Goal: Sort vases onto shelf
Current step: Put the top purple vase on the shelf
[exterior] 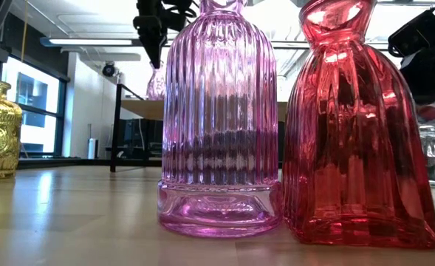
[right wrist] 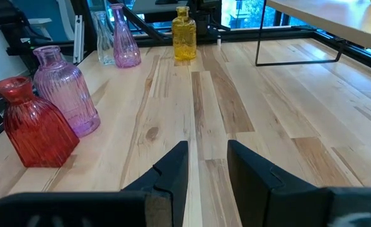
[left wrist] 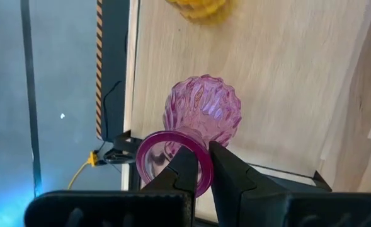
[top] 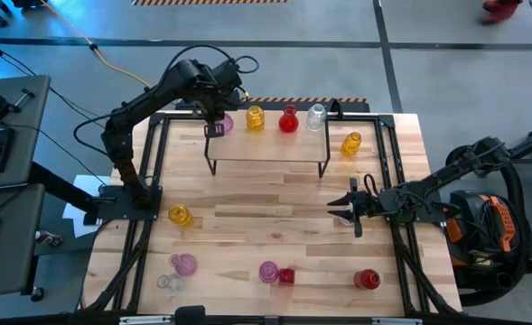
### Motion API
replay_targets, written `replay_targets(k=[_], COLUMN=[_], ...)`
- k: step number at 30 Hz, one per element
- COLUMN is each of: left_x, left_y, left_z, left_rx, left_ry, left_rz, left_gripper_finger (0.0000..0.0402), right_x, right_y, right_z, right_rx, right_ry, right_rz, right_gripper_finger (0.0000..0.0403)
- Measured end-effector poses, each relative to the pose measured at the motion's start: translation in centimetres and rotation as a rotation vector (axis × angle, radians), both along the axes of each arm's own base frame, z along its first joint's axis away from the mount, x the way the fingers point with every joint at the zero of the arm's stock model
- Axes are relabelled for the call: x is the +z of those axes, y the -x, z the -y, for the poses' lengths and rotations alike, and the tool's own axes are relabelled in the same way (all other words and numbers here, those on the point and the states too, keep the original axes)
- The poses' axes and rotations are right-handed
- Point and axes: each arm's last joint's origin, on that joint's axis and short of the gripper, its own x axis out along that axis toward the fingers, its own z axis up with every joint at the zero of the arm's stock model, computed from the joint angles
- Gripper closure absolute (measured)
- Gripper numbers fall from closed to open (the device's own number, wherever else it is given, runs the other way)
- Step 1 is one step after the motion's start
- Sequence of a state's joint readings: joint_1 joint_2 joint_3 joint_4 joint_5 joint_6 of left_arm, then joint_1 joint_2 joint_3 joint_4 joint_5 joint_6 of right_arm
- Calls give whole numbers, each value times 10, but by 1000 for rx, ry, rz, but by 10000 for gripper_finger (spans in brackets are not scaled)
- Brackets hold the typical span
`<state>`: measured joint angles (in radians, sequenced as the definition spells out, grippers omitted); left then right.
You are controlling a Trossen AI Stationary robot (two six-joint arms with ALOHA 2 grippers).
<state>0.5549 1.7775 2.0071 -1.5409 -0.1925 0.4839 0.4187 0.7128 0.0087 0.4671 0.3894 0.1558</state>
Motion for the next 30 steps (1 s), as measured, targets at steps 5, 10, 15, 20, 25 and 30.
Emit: replay_targets(k=[5, 10, 15, 20, 25, 30], left_x=[0, -4, -4, -5, -5, -5], left_y=[0, -3, -6, -6, -6, -6], left_z=[0, -1, -3, -3, -3, -3], left_rx=[-1, 5, 8, 11, 16, 16], left_ry=[1, -1, -23, -24, -30, -30], left_rz=[-1, -13, -7, -16, -17, -16], left_gripper_finger=[385, 385, 384, 373, 368, 367], right_x=[0, 0, 0, 0, 0, 0], right_y=[0, 0, 0, 0, 0, 0], right_z=[0, 0, 0, 0, 0, 0], right_rx=[0, 0, 0, 0, 0, 0], right_ry=[0, 0, 0, 0, 0, 0], right_rz=[0, 0, 0, 0, 0, 0], right_gripper_finger=[308, 308, 308, 308, 308, 308])
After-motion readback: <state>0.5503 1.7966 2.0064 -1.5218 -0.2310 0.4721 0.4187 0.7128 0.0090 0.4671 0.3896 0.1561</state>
